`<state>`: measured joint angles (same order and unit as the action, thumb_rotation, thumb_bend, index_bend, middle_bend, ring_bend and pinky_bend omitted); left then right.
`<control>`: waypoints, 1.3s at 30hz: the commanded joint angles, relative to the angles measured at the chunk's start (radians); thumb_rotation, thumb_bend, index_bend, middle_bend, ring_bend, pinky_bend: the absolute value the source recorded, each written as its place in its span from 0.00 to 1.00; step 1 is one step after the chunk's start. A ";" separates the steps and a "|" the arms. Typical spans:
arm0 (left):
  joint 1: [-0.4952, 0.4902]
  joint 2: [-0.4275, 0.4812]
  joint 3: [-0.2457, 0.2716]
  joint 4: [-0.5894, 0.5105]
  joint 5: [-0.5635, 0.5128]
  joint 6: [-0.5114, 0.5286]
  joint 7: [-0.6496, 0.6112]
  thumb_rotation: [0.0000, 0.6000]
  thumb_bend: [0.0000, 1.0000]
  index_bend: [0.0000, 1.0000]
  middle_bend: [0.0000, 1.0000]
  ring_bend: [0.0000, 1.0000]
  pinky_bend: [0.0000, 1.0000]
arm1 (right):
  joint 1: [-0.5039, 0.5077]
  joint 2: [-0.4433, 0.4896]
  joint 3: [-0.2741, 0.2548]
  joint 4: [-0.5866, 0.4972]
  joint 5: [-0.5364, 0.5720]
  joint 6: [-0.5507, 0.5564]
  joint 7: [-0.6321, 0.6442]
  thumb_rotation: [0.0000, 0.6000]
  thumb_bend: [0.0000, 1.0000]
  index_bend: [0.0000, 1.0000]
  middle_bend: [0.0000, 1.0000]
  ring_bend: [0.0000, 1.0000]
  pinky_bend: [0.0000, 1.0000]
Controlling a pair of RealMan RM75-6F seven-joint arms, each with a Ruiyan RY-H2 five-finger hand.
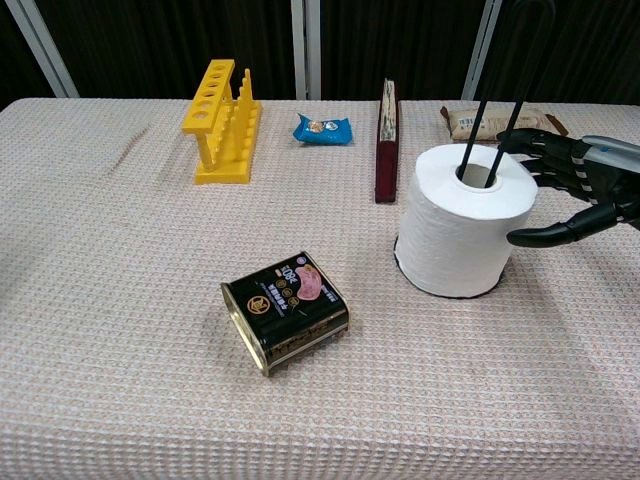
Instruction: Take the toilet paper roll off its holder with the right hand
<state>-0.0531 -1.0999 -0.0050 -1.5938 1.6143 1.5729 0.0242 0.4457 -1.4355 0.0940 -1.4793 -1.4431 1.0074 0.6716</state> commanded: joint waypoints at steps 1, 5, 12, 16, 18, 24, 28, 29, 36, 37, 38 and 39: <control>-0.001 -0.001 -0.001 0.001 -0.002 -0.003 -0.001 0.59 0.15 0.09 0.05 0.06 0.22 | 0.003 0.000 -0.001 0.001 -0.002 0.000 0.002 1.00 0.01 0.00 0.00 0.00 0.00; -0.001 -0.001 -0.001 -0.001 0.001 0.000 0.001 0.59 0.15 0.09 0.05 0.06 0.22 | 0.006 0.001 0.000 0.001 0.001 -0.001 0.006 1.00 0.01 0.00 0.00 0.00 0.00; -0.001 0.000 -0.001 -0.001 0.000 0.001 0.001 0.58 0.15 0.09 0.05 0.06 0.22 | 0.018 -0.006 0.003 0.000 0.017 -0.019 0.014 1.00 0.01 0.00 0.00 0.00 0.00; 0.000 0.001 -0.001 0.000 -0.001 0.002 -0.002 0.59 0.15 0.09 0.05 0.06 0.22 | 0.032 -0.007 0.011 -0.008 0.034 -0.047 0.016 1.00 0.02 0.00 0.00 0.00 0.00; 0.001 0.002 -0.002 0.000 -0.002 0.003 -0.005 0.59 0.15 0.09 0.05 0.06 0.22 | 0.039 -0.011 0.014 -0.007 0.042 -0.057 0.009 1.00 0.02 0.00 0.00 0.00 0.00; 0.002 0.007 -0.001 0.001 -0.001 0.005 -0.014 0.59 0.15 0.09 0.05 0.06 0.22 | 0.063 -0.016 0.011 -0.002 0.049 -0.105 0.018 1.00 0.05 0.00 0.00 0.00 0.00; 0.002 0.009 0.000 0.002 0.000 0.005 -0.019 0.59 0.15 0.09 0.05 0.06 0.22 | 0.070 -0.023 0.009 0.010 0.056 -0.120 0.008 1.00 0.07 0.00 0.03 0.00 0.02; 0.002 0.009 0.000 0.002 0.000 0.005 -0.020 0.59 0.15 0.09 0.05 0.06 0.22 | 0.069 -0.028 0.011 0.014 0.063 -0.115 -0.006 1.00 0.09 0.03 0.08 0.03 0.05; 0.001 0.009 0.000 0.002 0.000 0.003 -0.022 0.59 0.15 0.09 0.05 0.06 0.22 | 0.060 -0.050 0.028 0.012 0.098 -0.088 -0.052 1.00 0.16 0.32 0.31 0.25 0.29; 0.001 0.009 0.000 0.002 0.000 0.004 -0.023 0.59 0.15 0.09 0.05 0.06 0.22 | 0.056 -0.054 0.032 0.012 0.100 -0.078 -0.054 1.00 0.17 0.34 0.33 0.27 0.31; 0.002 0.009 0.000 0.003 0.000 0.004 -0.023 0.59 0.15 0.09 0.05 0.06 0.22 | 0.053 -0.057 0.034 0.012 0.100 -0.069 -0.056 1.00 0.18 0.37 0.35 0.29 0.33; 0.002 0.009 0.000 0.003 0.000 0.004 -0.023 0.59 0.15 0.09 0.05 0.06 0.22 | 0.050 -0.059 0.037 0.012 0.100 -0.060 -0.057 1.00 0.18 0.38 0.36 0.30 0.34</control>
<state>-0.0513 -1.0904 -0.0048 -1.5911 1.6144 1.5774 0.0007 0.5007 -1.4900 0.1264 -1.4675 -1.3448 0.9379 0.6180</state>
